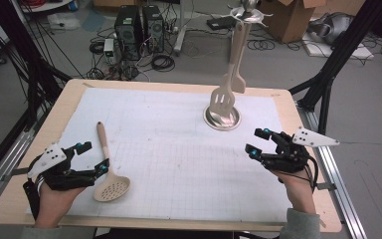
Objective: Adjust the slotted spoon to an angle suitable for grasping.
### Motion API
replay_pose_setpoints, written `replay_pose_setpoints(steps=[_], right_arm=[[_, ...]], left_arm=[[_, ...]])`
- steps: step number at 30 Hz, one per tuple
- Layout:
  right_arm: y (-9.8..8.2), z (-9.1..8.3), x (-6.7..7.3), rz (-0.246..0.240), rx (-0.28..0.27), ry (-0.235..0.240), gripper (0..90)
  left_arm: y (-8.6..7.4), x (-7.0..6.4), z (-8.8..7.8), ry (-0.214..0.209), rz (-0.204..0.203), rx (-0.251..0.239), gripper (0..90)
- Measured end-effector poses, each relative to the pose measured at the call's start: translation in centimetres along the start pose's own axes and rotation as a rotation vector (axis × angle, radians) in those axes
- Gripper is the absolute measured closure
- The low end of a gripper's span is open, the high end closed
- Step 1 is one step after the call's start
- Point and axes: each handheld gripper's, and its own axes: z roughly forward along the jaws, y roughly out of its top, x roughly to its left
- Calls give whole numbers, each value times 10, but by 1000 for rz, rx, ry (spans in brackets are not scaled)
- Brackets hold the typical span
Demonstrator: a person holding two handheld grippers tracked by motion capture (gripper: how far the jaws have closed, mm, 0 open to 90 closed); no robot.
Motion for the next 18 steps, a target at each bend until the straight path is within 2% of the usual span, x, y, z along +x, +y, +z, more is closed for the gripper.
replay_pose_setpoints(steps=[7,9,11,15,18], right_arm=[[0,0,-1,6,-2,-7,300],[0,-2,-2,10,-2,-11,299],[0,-4,-1,9,-3,-14,299],[-1,-8,3,-5,-1,-14,299],[-1,-11,6,-1,-9,-11,298]], left_arm=[[-4,7,1,16,-22,6,138],[-5,10,0,56,-24,5,139],[-6,13,0,72,-25,9,141],[-6,16,3,90,-38,32,174],[-8,17,5,88,-24,78,228]])
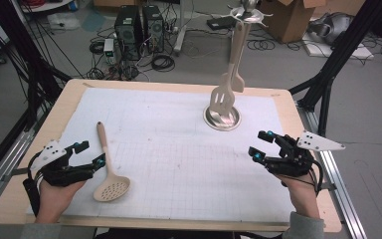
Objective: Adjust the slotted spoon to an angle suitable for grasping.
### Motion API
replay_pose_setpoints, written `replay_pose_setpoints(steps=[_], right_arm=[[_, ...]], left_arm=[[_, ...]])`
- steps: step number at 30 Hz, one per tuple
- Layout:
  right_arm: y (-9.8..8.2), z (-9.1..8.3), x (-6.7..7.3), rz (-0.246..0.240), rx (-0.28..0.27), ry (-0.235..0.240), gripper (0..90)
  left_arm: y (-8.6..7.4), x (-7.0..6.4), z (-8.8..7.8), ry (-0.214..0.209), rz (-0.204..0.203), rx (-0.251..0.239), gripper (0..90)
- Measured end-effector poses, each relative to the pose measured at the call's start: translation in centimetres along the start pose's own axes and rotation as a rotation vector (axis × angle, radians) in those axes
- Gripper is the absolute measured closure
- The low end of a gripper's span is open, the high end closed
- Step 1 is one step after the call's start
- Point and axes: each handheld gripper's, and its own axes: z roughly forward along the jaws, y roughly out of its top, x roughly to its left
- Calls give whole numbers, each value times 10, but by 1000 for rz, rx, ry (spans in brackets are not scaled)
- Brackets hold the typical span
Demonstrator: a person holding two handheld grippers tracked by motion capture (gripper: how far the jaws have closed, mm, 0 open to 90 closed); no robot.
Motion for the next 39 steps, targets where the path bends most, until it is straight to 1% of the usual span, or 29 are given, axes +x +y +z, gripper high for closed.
replay_pose_setpoints(steps=[2,5,7,9,10,12,13,17,18,21,23,25,26,28,30,33,39], right_arm=[[0,-2,1,-5,1,-2,298],[0,-3,0,-4,7,-6,297],[0,-4,-1,0,10,-9,296],[-1,-4,-2,-6,12,-9,295],[-2,-4,-1,-2,17,-9,295],[-3,-2,-1,-2,32,-5,295],[-3,-1,0,-2,39,-5,295],[-4,2,3,-9,53,4,294],[-4,3,4,-8,58,9,294],[-4,2,5,-18,63,14,295],[-3,2,6,-13,51,12,294],[-3,2,5,-19,51,14,294],[-3,2,5,-14,55,14,294],[-4,3,5,-10,63,16,294],[-4,4,4,-16,63,17,294],[-4,5,4,-14,69,17,294],[-4,9,5,-21,78,27,294]], left_arm=[[-1,1,2,25,6,10,231],[-2,5,4,31,-5,17,231],[-3,8,5,29,-13,28,269],[-3,10,7,45,-21,54,318],[-3,11,8,52,-25,71,349],[-3,13,7,67,-56,97,430],[-3,14,6,71,-60,98,460],[-2,16,2,79,-70,77,610],[-2,18,2,71,-72,74,657],[-4,20,5,70,-77,104,770],[-5,22,9,76,-72,126,818],[-4,25,12,81,-75,141,864],[-5,28,14,82,-75,149,887],[-6,31,17,75,-73,168,896],[-9,33,19,70,-62,190,897],[-9,34,23,75,-50,205,898],[-14,42,41,91,-62,255,898]])
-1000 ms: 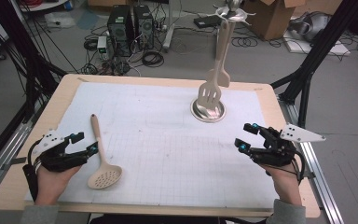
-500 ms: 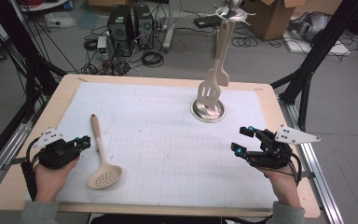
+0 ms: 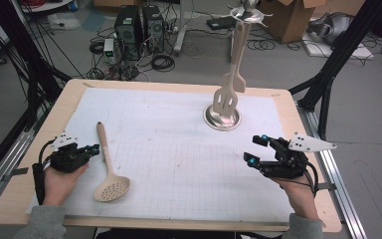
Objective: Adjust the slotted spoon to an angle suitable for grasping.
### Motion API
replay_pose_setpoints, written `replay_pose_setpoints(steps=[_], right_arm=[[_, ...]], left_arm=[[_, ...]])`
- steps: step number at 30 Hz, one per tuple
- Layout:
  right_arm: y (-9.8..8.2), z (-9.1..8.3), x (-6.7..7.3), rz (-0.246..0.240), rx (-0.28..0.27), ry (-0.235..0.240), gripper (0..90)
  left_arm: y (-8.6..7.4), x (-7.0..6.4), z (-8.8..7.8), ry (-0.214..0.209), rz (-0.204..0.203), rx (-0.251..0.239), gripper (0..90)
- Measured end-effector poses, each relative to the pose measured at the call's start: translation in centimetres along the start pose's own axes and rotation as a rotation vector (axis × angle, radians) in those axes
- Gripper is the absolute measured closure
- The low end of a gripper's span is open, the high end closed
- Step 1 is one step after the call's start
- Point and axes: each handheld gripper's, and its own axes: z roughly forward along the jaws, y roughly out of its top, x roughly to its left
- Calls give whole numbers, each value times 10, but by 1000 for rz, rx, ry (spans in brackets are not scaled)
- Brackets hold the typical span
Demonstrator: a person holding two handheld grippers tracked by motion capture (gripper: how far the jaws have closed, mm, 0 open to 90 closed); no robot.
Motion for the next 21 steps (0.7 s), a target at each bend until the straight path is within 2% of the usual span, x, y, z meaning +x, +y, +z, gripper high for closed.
replay_pose_setpoints(steps=[7,11,15,21], right_arm=[[0,2,1,1,13,3,294],[0,1,1,2,10,2,294],[-1,1,2,8,12,4,294],[-1,2,2,5,13,6,294]], left_arm=[[-1,3,17,34,15,56,899],[-3,7,20,48,-5,71,899],[-5,10,21,42,-27,79,899],[-7,11,28,49,-25,113,898]])
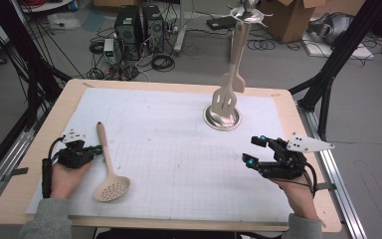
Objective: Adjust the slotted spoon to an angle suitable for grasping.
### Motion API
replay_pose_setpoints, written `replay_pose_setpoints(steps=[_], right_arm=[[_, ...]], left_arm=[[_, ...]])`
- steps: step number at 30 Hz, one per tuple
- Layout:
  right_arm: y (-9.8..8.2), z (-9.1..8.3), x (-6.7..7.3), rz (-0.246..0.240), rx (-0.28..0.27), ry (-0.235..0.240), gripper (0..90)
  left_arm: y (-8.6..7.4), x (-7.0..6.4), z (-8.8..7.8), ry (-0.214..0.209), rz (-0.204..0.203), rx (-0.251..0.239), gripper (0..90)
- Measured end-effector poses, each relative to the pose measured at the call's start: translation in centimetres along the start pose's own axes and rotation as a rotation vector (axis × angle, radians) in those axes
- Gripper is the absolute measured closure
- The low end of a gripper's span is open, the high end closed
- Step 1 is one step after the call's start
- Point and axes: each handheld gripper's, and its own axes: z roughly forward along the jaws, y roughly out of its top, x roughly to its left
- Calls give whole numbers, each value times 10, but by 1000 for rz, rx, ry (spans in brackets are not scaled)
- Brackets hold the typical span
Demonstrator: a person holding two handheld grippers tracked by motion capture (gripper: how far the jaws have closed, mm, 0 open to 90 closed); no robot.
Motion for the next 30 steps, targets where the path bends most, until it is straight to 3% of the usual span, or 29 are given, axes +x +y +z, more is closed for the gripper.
replay_pose_setpoints(steps=[6,14,24,30], right_arm=[[1,-1,0,-6,-12,-7,294],[0,0,-1,-1,-3,-7,293],[-2,3,-3,3,12,-6,294],[-4,3,-4,10,15,-6,294]], left_arm=[[0,1,2,-16,-4,-10,898],[0,4,10,-81,-24,-45,898],[5,2,16,-121,-8,-36,899],[8,-3,21,-143,31,-24,898]])
